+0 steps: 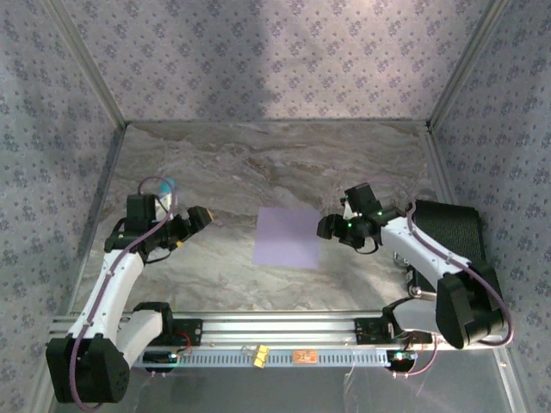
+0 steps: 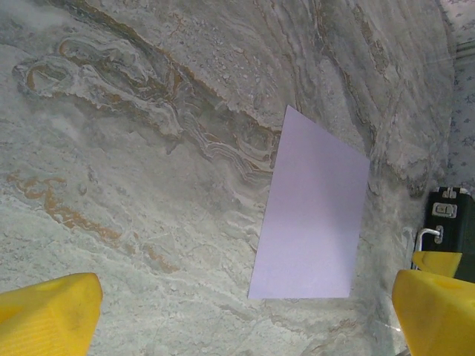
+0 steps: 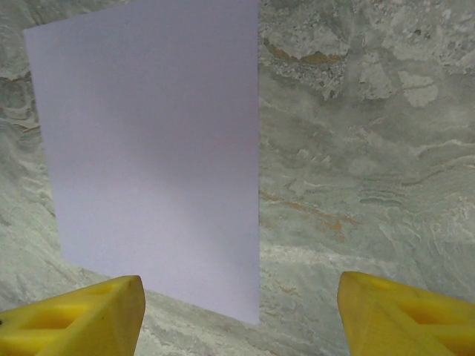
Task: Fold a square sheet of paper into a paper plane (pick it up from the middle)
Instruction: Move the square sheet of paper to the center of the table.
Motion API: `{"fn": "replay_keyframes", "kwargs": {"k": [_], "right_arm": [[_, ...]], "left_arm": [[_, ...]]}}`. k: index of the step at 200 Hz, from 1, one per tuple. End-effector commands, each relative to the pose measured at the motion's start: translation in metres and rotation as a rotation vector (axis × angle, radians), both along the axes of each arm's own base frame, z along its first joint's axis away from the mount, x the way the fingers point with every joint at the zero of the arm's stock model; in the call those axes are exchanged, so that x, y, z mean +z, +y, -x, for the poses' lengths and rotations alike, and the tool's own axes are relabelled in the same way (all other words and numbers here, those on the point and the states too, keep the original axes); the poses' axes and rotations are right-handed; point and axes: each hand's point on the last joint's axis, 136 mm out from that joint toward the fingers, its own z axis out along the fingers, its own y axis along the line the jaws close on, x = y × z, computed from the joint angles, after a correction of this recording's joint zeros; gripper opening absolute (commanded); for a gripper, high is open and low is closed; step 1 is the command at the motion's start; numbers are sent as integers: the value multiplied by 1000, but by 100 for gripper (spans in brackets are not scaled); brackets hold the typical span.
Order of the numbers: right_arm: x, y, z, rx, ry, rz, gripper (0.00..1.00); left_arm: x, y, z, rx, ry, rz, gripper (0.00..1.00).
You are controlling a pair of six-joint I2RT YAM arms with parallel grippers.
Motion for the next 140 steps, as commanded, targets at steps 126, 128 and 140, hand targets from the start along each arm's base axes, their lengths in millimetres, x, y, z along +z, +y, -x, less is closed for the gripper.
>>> {"fn": "replay_keyframes", "kwargs": {"k": [126,128,140], "right_arm": [[-55,68,-45,70,126,-66,64],[-56,69,-45,74,128,-65,63],[-60,74,-46,97,135,-59,62]], "left_arm": [[4,-9,-7,17,84,81,100],[4,-9,-7,13,83,80,100],[8,-10,-6,-4,70,77,100]]}}
